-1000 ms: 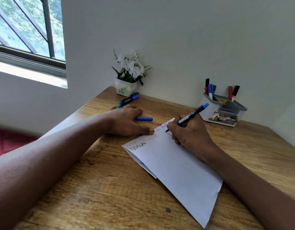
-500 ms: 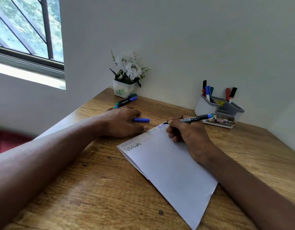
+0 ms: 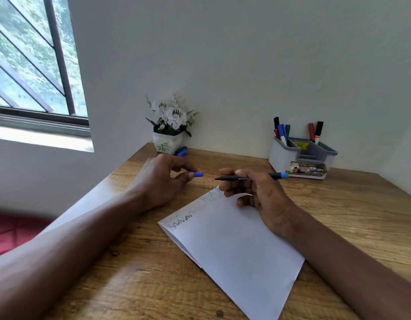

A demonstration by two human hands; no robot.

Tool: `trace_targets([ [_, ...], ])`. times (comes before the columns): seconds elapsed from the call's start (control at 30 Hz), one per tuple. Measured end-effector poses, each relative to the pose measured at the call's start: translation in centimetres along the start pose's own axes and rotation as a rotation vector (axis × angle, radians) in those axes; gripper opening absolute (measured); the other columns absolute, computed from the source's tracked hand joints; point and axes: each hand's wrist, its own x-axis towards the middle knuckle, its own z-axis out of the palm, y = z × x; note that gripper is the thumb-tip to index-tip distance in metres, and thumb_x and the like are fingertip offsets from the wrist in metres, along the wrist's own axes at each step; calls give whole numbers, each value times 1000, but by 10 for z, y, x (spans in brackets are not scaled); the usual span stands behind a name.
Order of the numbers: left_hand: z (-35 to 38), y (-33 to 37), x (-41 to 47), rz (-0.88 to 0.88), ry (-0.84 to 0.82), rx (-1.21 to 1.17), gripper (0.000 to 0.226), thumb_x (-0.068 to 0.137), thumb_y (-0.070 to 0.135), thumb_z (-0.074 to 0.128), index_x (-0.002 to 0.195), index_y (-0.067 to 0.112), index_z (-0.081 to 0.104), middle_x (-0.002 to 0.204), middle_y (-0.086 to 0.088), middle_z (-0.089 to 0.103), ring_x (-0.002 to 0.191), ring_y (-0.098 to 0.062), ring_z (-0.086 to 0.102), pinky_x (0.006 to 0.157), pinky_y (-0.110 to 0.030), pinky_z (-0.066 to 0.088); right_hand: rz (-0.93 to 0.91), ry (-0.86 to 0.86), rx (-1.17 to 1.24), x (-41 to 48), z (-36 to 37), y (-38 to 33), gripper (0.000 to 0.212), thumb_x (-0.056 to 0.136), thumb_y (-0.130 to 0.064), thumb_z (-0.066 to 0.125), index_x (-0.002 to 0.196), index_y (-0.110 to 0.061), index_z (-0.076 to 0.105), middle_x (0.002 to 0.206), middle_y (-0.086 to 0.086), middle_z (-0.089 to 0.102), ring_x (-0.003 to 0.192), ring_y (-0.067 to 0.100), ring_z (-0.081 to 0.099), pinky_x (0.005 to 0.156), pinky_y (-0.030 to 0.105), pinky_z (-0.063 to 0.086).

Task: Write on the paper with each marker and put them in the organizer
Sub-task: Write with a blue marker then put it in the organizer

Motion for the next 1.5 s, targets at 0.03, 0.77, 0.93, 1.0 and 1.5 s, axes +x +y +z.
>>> trace_targets([
  [0.03,-1,-1,0,2,6,-47,11,90,41,73,100,42,76,108,16,73,106,-3,63,94,-35,51,-8,6,20,-1,-1,0,29,100,-18,48,103,-12,76,88,10,79,76,14,70,53,21,49],
  [0.77,1,1,-6,170,-50,-205,10,92,34,73,93,43,76,87,21,73,87,2,67,83,-39,57,-70,57,57,-4,1,2,21,94,-18,66,107,-2,72,87,10,80,78,14,74,56,21,51],
  [0.93,2,7,-8,210,-99,-247,7,94,35,71,94,40,76,71,6,69,61,-9,57,58,-40,48,-107,12,38,-6,1,1,9,92,-18,68,98,-11,70,89,12,80,79,15,75,57,22,51],
  [1.0,2,12,-11,230,-128,-299,9,94,32,70,98,36,77,75,6,72,67,-10,65,62,-33,51,-142,-18,6,-8,3,-1,7,92,-19,70,91,-13,68,87,13,80,76,18,74,56,23,51],
  [1.5,-8,27,-18,277,-158,-675,10,85,22,75,87,14,79,81,-10,75,75,-21,65,70,-30,53,-282,-87,46,-16,9,-8,24,77,-30,75,84,-8,71,68,10,70,60,19,60,55,29,47],
])
